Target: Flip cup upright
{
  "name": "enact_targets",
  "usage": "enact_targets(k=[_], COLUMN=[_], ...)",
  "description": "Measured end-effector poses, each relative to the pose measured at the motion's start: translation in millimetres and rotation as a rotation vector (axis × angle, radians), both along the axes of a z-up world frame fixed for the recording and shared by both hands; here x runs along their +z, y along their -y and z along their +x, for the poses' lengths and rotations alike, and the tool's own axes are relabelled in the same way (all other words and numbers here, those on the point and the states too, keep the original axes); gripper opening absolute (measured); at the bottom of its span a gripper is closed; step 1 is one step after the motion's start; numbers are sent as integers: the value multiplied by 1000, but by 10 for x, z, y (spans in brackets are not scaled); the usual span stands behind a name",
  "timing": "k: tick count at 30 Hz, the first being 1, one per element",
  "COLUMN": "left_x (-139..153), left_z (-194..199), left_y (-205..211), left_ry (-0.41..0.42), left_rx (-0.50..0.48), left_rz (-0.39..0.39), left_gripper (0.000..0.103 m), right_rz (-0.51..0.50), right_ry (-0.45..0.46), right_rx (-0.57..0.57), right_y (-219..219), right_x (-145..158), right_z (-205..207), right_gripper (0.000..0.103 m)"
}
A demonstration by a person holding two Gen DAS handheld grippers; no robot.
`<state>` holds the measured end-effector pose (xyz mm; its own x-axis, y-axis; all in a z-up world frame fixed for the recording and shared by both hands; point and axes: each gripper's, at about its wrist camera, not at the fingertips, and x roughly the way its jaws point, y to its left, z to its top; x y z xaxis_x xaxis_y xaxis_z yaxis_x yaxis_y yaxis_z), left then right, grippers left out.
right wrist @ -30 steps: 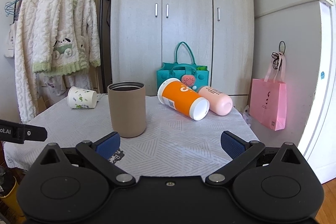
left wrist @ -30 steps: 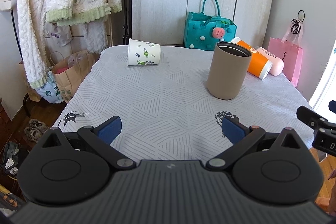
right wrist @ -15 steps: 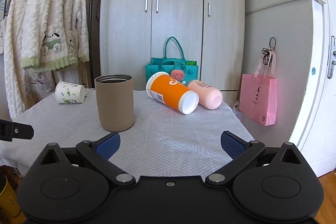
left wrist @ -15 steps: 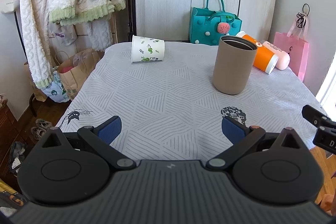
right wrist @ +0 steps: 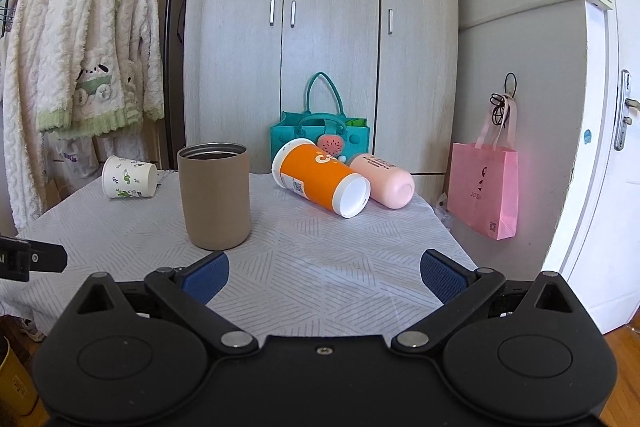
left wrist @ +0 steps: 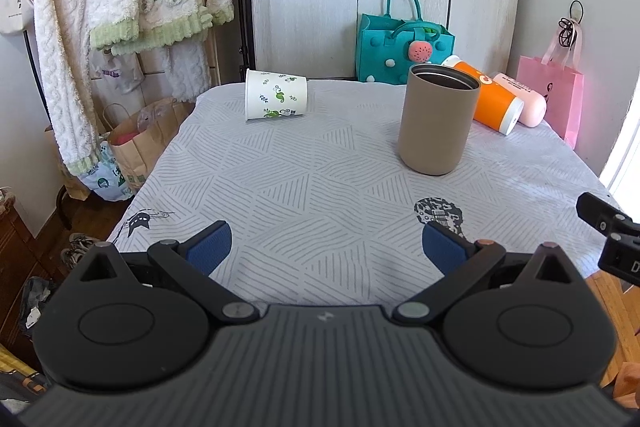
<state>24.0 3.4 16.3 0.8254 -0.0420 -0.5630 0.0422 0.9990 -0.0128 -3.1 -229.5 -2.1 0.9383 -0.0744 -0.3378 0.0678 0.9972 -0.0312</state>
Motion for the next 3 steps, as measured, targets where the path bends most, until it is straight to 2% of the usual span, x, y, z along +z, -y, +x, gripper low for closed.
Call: enact_targets(k=[3], left_x=[3], left_z=[-12], left_y=[5], left_ry=[1], left_rx=[2], left_rz=[9], left_gripper=[103], right_rz=[2], right_ry=[2], right_rx=[0], right_y=[8], right_x=[9], right_z=[-14], right_gripper=[103])
